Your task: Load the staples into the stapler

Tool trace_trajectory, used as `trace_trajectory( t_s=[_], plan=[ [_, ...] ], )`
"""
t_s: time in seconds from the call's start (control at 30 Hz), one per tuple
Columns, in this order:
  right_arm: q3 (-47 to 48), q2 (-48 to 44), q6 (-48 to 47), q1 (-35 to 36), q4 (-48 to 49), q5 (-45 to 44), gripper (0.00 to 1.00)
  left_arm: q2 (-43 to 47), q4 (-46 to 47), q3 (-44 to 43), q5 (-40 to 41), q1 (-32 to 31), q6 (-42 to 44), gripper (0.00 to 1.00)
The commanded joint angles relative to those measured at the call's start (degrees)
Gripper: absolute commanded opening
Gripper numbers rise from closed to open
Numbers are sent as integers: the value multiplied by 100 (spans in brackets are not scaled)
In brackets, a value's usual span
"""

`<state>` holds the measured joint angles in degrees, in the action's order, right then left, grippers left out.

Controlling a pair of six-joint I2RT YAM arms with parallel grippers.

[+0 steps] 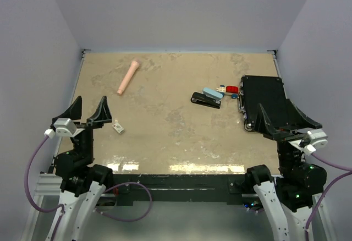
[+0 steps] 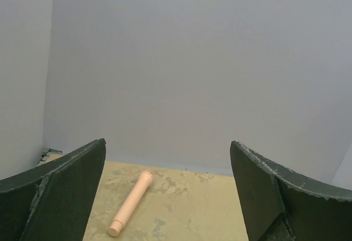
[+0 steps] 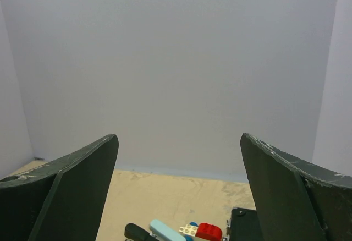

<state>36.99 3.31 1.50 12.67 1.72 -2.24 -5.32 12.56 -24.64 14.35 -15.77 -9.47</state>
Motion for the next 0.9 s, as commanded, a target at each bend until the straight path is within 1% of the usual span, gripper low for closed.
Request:
trace_trajectory(
  t_s=[0.0,0.07,0.13,0.23,0.27,0.3,0.37,0.4,0.47,0.5,0.57,0.67,0.77,0.87],
  plan=[
    [36,-6,17,-45,101,-101,98,-249,45,-93,94,30,-203,100],
    [19,-6,61,-36,118,-110,99,-399,-25,-137,94,30,-387,100],
    [1,-6,105,-36,145,-101,99,-750,-253,-277,94,39,-555,100],
    [-8,-23,158,-36,145,-49,99,-1452,-858,-707,94,39,-836,100],
    [-17,-15,184,-45,145,-31,99,-1863,-1095,-1004,120,30,-976,100],
    [-25,-23,228,-45,145,-22,99,-2067,-1680,-1155,182,30,-1064,100],
    [-34,-41,254,-36,154,-13,99,-2637,-2167,-1506,296,30,-1327,100],
    [-43,-58,281,-36,162,13,99,-2823,-2622,-1604,392,30,-1416,100],
    [-61,-67,298,-1,197,13,99,-3340,-3064,-1841,437,30,-1635,100],
    [-69,-67,316,8,198,4,99,-3500,-3493,-1894,542,21,-1750,100],
    [-69,-67,334,51,180,-4,99,-3877,-3942,-1895,648,30,-2101,100],
    [-52,-68,360,52,127,-4,99,-4378,-4374,-1825,780,21,-2646,100],
    [-61,-67,421,61,101,-13,99,-4844,-4709,-1729,806,30,-3121,100],
    [-69,-76,430,61,101,13,99,-5092,-4745,-1501,876,30,-3438,100]
  ],
)
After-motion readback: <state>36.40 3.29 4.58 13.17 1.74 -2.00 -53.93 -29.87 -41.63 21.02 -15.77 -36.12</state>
